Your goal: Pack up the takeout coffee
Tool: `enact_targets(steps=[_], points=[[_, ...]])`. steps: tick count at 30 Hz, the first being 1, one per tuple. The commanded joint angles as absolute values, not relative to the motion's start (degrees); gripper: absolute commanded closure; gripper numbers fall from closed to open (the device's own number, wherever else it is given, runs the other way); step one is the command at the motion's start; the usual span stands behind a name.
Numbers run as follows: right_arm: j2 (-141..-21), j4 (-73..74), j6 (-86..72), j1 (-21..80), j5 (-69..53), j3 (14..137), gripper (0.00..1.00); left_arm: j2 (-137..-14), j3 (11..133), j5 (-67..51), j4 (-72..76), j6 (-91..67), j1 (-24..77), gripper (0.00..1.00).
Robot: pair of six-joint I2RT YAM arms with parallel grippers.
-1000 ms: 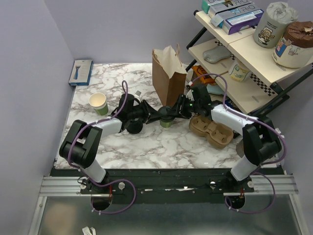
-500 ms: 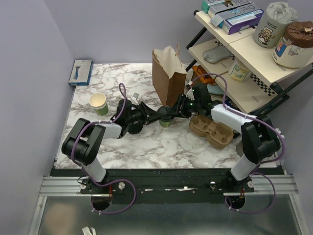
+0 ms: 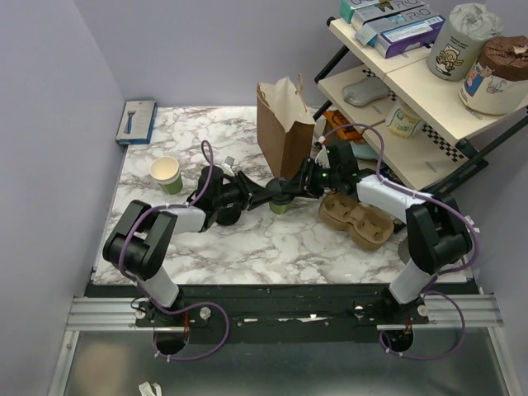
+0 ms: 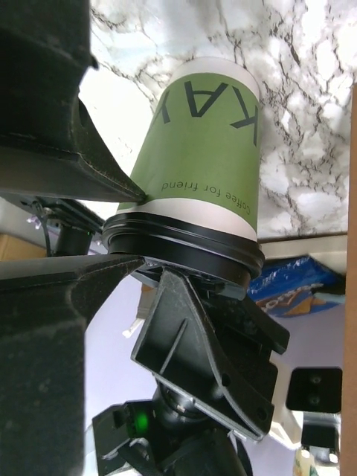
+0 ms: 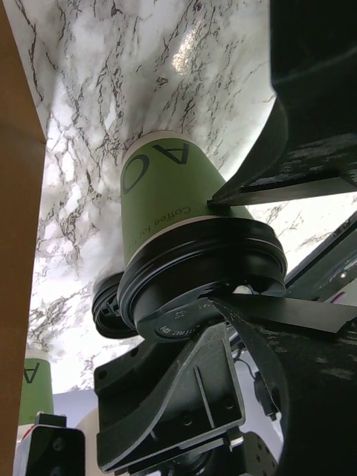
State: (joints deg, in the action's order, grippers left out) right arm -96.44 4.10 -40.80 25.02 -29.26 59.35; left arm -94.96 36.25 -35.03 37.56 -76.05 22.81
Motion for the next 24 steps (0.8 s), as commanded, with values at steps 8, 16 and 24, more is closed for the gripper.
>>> enact_targets(steps=[8, 16, 24], points=[[-98.79, 7.82, -37.80, 26.10, -30.15, 60.55, 0.49, -93.00, 49.48, -28.13, 1.42, -58.10, 25.49, 0.59], [-96.42, 10.28, -35.77, 26.10, -28.66, 63.72, 0.01, -89.56, 55.63, -22.25, -10.98, -52.48, 25.58, 0.06], [-90.71, 10.46, -33.67, 26.19, -24.53, 63.55, 0.00, -90.44, 57.83, -23.29, -10.90, -52.30, 25.58, 0.01]])
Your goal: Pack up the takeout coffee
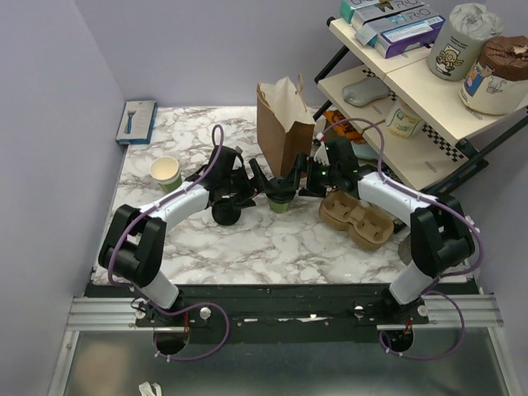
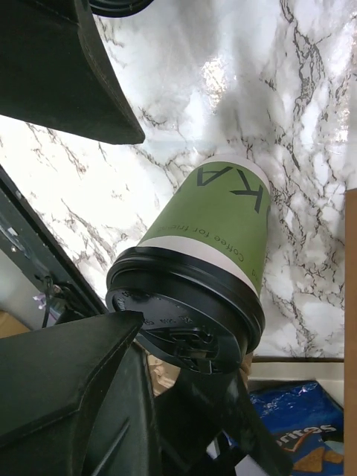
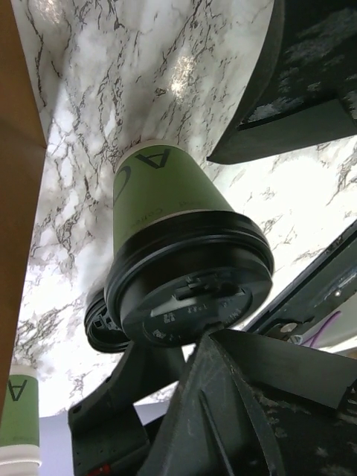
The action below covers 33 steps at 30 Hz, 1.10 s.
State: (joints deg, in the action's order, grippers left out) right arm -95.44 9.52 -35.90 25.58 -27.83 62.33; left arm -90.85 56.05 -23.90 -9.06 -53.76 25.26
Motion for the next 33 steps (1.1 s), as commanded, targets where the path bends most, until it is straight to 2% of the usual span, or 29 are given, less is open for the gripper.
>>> enact_targets(steps=[1, 5, 8, 12, 16, 20, 22, 28, 33], points=[[-89.75, 10.11, -33.49, 26.10, -23.65, 63.28, 0.00, -90.53, 57.92, -23.38, -10.90, -52.12, 25.58, 0.01], [-84.30, 8.35, -32.96, 26.10, -21.01, 60.91, 0.00, -92.19, 58.88, -23.73, -11.60, -51.33, 25.58, 0.05], [-82.27, 8.26, -32.61, 26.10, -19.52, 59.42, 0.00, -93.68, 59.59, -25.57, -10.55, -51.42, 25.58, 0.17], [-78.94, 8.26, -32.26, 26.10, -16.18, 57.22, 0.00, -95.18, 60.73, -26.72, -10.11, -51.77, 25.58, 0.27], [-77.00, 8.61, -31.73, 26.10, -13.54, 55.55, 0.00, -95.98, 61.17, -27.77, -9.93, -52.03, 25.66, 0.41], [-76.03, 9.75, -31.12, 26.10, -12.13, 54.67, 0.00, -95.89, 61.43, -27.16, -10.46, -52.12, 25.58, 0.60], [-75.85, 9.76, -30.76, 26.10, -11.95, 54.49, 0.00, -95.98, 61.70, -27.07, -10.37, -52.03, 25.58, 0.64], [-79.10, 11.78, -29.53, 26.10, -15.03, 57.48, 0.00, -97.12, 62.57, -29.53, -9.49, -51.24, 26.19, 0.64], [-75.51, 11.95, -29.36, 26.10, -10.47, 55.46, 0.00, -100.01, 64.07, -30.76, -6.26, -54.03, 28.65, 0.63]])
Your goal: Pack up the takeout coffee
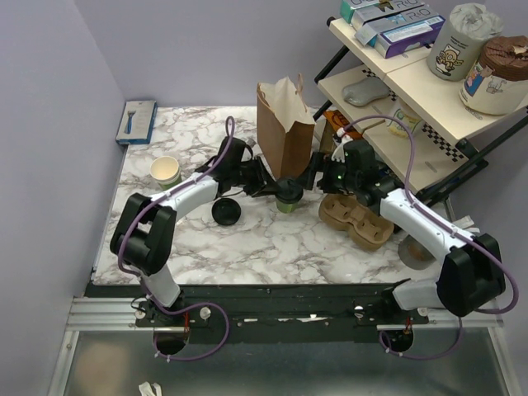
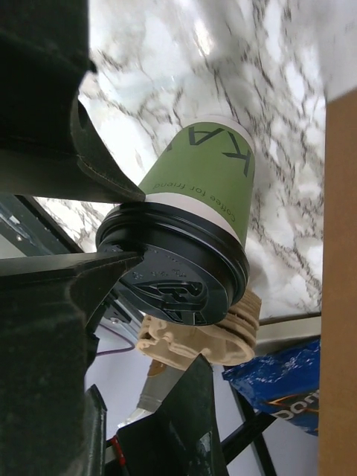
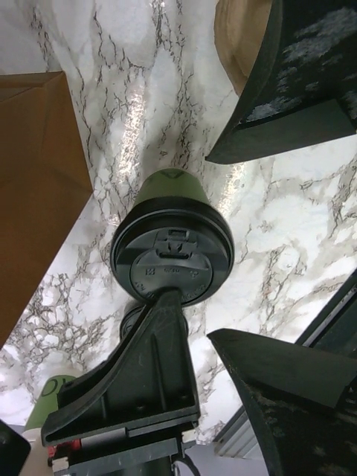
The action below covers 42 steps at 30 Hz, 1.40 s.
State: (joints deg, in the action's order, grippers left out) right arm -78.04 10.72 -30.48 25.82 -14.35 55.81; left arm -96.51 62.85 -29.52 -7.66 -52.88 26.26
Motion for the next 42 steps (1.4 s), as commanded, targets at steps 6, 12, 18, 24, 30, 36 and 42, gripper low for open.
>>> enact_targets(steps=[6, 12, 18, 24, 30, 36, 42], points=[[-70.84, 15.29, -29.79, 26.10, -7.92, 55.02, 0.00, -102.65, 65.03, -26.73, -0.35, -59.85, 32.07, 0.63], [-67.50, 17.23, -30.06, 26.10, -3.69, 54.05, 0.00, -104.32, 67.85, -20.40, 2.63, -62.84, 34.54, 0.60], [-62.24, 17.22, -33.84, 26.10, 4.73, 51.59, 0.00, -106.96, 72.41, -17.58, 0.90, -61.80, 36.47, 0.53], [-58.80, 18.98, -30.16, 26.10, 7.47, 50.71, 0.00, -105.21, 71.72, -17.23, 0.53, -60.82, 36.83, 0.22], [-55.73, 25.39, -28.55, 26.10, 12.98, 48.52, 0.00, -97.92, 68.47, -16.17, -2.62, -58.28, 37.09, 0.01], [-56.85, 35.23, -35.33, 25.23, 17.58, 47.37, 0.00, -89.92, 63.11, -14.16, -6.76, -55.64, 37.18, 0.01], [-61.43, 39.37, -36.65, 24.17, 16.97, 47.46, 0.00, -81.49, 56.78, -10.47, -11.68, -54.14, 37.26, 0.01]])
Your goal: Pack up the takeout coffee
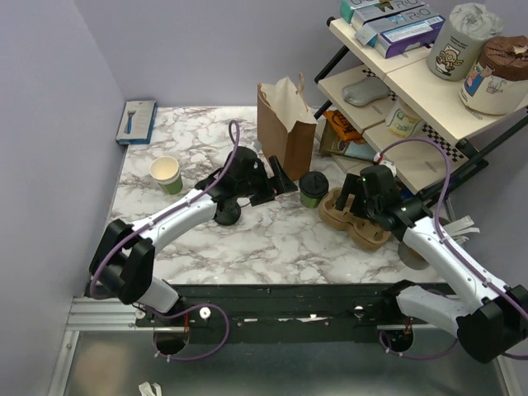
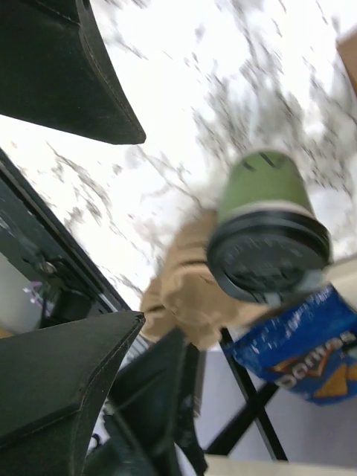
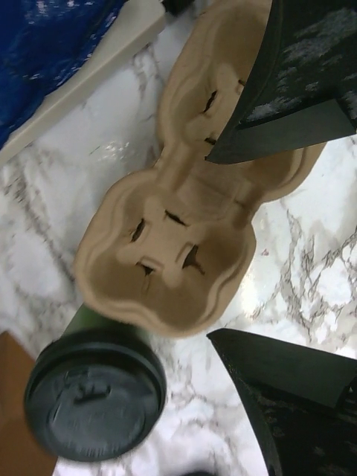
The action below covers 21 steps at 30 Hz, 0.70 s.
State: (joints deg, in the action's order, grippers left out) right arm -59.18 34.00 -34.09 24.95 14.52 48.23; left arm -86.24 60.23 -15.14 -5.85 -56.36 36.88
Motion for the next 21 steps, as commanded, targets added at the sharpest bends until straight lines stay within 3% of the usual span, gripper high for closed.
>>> enact_targets(steps=[1, 9, 21], points=[[-62.04, 39.81, -37.43, 23.82, 16.53, 47.20, 0.00, -80.34, 55.21, -9.15, -12.47, -53.88, 37.18, 0.01], [-65.12, 39.29, -37.62, 21.62, 15.47, 46.41, 0.11, -71.02, 50.36, -3.95, -15.29, -53.97, 37.18, 0.01], [-66.27, 36.83, -41.57, 21.01, 16.35, 45.18, 0.38, -72.07, 49.31, -7.82, -11.69, -52.73, 37.44, 0.01]])
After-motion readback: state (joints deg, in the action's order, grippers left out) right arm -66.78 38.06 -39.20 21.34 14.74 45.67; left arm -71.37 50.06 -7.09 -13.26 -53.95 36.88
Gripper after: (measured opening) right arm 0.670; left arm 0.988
